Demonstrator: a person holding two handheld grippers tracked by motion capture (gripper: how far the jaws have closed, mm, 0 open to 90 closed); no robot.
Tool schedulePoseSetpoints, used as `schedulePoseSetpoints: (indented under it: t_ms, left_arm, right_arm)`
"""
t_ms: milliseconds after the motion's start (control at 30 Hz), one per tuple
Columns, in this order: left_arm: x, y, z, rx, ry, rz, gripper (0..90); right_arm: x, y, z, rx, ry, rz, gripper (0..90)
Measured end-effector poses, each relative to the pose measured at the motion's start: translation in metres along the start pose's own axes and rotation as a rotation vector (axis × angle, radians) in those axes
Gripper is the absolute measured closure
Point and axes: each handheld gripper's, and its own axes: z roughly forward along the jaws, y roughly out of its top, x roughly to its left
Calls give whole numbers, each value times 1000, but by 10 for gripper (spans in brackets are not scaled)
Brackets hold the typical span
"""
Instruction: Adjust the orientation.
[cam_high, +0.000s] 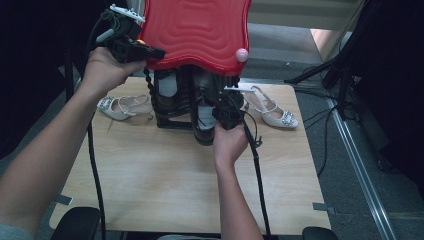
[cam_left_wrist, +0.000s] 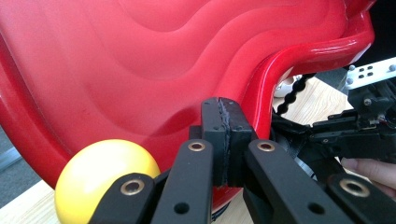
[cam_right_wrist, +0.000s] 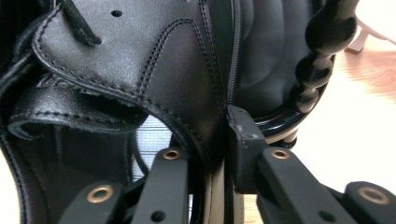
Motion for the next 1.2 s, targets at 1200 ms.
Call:
schedulePoseSetpoints:
  t_ms: [1200]
  left_arm:
    - [-1,0,1,0,9,4,900]
  right_arm:
    - [3,-8,10,66,130,8,694]
